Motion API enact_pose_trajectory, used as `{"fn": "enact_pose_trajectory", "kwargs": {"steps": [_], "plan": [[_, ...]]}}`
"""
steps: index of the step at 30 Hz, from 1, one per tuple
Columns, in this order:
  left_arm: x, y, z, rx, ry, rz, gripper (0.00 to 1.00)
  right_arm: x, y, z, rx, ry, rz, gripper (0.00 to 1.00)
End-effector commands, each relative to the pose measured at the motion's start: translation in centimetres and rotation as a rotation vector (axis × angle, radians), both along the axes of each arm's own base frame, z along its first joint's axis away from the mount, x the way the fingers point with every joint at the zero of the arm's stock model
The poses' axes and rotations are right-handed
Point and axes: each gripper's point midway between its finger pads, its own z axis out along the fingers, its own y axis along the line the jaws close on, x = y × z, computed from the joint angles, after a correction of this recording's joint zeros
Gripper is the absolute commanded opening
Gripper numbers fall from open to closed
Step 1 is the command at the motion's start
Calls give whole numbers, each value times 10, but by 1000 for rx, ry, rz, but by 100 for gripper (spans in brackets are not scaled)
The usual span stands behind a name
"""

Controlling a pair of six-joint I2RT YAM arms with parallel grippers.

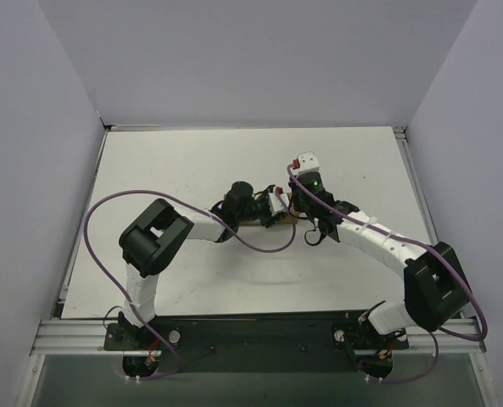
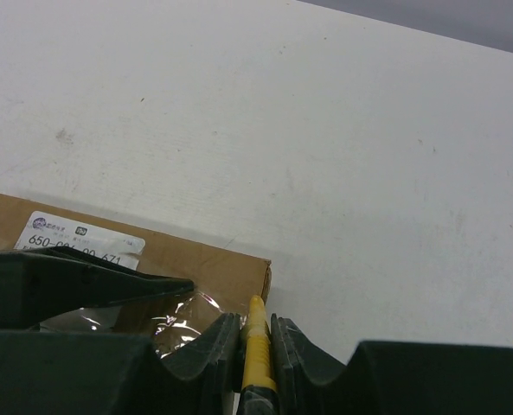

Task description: Unpack the express box

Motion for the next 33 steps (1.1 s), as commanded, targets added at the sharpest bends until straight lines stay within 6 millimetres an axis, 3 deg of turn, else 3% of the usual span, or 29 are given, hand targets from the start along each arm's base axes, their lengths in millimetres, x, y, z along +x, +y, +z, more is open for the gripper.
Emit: {"fn": "enact_pose_trajectory", "kwargs": {"steps": [1, 10, 19, 24, 26, 28, 29, 31, 32, 33], "plan": [[19, -15, 21, -46, -47, 63, 59, -12, 11, -16, 18, 104, 33, 0], [35, -17, 16, -14, 9, 151, 50, -21, 5, -11, 22, 131, 11, 0], [32, -23, 12, 13, 26, 141, 33, -36, 4, -11, 28, 166, -3, 0], [16, -27, 8, 1, 48, 80, 24, -39, 3, -11, 39, 176, -10, 0], [12, -28, 17, -42, 62, 61, 24, -36, 2, -13, 33, 169, -11, 0], [2, -24, 15, -40, 93, 22, 36, -32, -2, -14, 26, 167, -18, 0], [5, -16, 25, -52, 95, 36, 48, -29, -1, -12, 32, 161, -14, 0], [2, 0, 27, -55, 127, 42, 53, -23, -3, -11, 18, 150, 0, 0], [12, 17, 51, -98, 125, 72, 55, -22, -4, -13, 11, 156, 6, 0], [17, 28, 62, -122, 142, 88, 57, -15, 1, -8, 30, 133, 21, 0]]}}
